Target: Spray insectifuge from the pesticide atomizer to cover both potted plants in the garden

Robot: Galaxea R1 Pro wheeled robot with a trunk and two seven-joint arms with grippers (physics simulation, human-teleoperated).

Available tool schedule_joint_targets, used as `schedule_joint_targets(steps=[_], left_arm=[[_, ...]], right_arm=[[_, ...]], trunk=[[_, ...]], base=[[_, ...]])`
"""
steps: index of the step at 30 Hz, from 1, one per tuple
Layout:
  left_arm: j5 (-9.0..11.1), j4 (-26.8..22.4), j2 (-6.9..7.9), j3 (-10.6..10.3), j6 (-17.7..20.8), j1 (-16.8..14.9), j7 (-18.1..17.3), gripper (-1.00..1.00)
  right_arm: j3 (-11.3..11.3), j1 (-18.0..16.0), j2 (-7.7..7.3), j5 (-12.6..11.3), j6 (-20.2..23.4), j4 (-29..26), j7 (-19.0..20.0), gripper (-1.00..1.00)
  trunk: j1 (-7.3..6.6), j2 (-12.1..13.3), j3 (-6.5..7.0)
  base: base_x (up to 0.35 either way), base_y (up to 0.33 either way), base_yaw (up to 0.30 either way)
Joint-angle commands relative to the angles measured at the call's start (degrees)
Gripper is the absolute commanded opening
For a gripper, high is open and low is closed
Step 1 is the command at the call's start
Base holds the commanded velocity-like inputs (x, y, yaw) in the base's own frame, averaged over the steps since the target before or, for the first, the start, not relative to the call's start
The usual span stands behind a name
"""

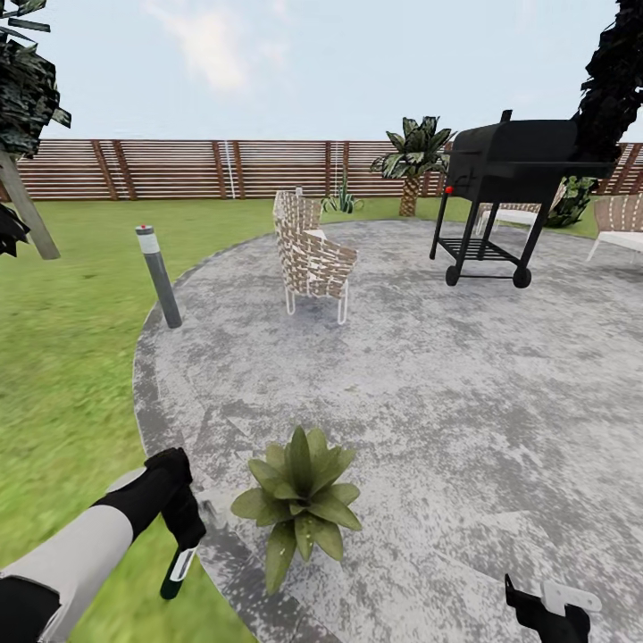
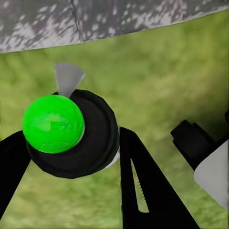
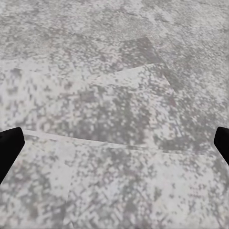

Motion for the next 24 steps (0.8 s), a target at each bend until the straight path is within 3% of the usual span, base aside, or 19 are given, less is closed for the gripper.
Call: schedule_joint_targets(steps=[1,4,19,24], left_arm=[[-0.32,-0.41,-0.14,-0.32,3.47,-0.92,-0.29,-1.00],[-0.38,-0.35,-0.07,-0.66,4.79,-1.78,-0.23,-1.00],[-0.63,0.79,0.06,-0.85,4.25,-0.61,1.53,-1.00],[-0.63,1.48,-0.05,-0.69,4.21,2.60,3.90,-1.00]], right_arm=[[-0.48,-0.09,-0.01,0.15,-0.24,0.01,0.48,1.00],[-0.48,-0.07,0.01,0.15,-0.24,0.01,0.50,1.00],[-0.48,-0.07,0.04,0.21,-0.24,0.09,0.49,1.00],[-0.48,-0.06,0.07,0.24,-0.24,0.10,0.51,1.00]], trunk=[[-0.01,-0.02,-0.05],[-0.01,-0.02,-0.05],[-0.01,-0.02,-0.05],[-0.01,-0.02,-0.05]], base=[[0.005,0.000,0.000],[0.052,0.000,0.000],[0.120,0.039,0.000],[0.001,0.001,0.000]])
